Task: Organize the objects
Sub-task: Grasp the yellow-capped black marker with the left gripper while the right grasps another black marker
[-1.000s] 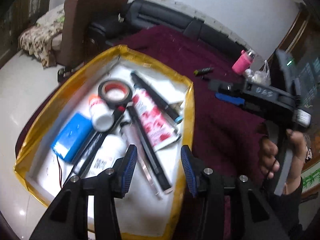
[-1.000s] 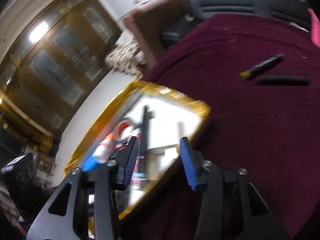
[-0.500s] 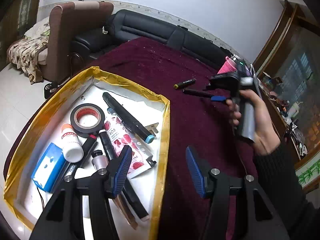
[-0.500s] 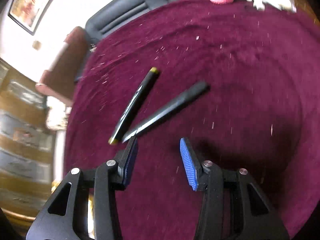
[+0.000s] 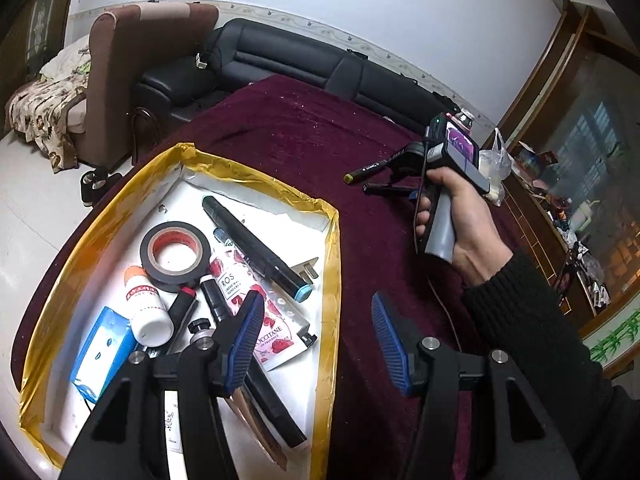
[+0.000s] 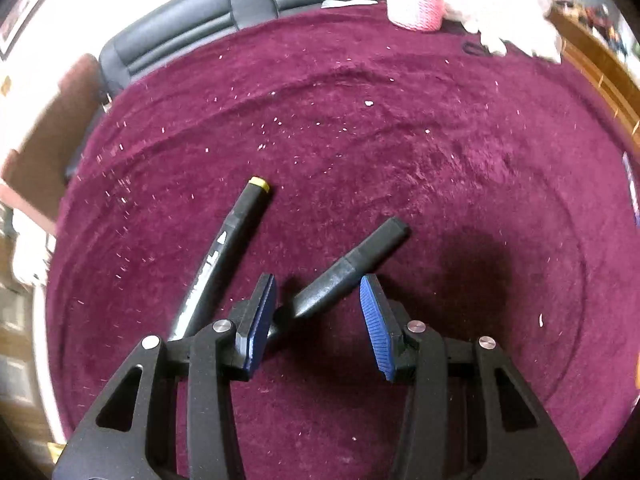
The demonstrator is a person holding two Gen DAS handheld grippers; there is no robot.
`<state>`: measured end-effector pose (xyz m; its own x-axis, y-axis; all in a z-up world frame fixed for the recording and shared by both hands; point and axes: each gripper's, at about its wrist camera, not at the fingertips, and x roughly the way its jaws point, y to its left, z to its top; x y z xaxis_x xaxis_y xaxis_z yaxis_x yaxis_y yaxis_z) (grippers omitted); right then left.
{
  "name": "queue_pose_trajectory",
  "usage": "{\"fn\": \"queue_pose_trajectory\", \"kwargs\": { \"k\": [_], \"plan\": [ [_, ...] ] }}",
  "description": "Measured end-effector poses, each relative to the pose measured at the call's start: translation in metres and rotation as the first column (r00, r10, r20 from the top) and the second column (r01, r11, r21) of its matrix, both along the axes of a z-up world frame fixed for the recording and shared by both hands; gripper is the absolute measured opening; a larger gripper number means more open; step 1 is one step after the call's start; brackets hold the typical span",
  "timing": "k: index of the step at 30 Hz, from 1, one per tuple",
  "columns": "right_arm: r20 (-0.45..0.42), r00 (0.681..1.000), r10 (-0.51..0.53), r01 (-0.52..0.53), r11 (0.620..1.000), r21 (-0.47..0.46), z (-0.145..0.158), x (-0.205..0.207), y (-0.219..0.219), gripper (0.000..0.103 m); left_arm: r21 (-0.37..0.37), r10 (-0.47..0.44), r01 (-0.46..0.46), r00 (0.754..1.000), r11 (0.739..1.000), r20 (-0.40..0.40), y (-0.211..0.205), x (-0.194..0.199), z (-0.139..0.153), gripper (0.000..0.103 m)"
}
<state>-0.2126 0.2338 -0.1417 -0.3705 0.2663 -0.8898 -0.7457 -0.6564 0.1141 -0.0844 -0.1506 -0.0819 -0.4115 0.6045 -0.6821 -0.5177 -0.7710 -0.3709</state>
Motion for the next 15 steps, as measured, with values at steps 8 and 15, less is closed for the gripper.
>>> {"fn": "queue_pose_trajectory", "kwargs": {
  "k": [8, 15],
  "plan": [
    [-0.031, 0.994, 0.107, -0.108, 0.994, -0.008, 0.003, 0.041, -0.019, 0.017, -0.011, -0.011, 0.011, 1.0, 1.0, 0.008, 0.009, 0.01, 0.01, 0.056],
    [-0.094, 0.951, 0.293, -0.298, 0.954, -0.045, 0.005, 0.118, -0.036, 0.015, -0.066, -0.092, 0.095, 0.995, 0.993, 0.049, 0.048, 0.014, 0.023, 0.056]
  ]
}}
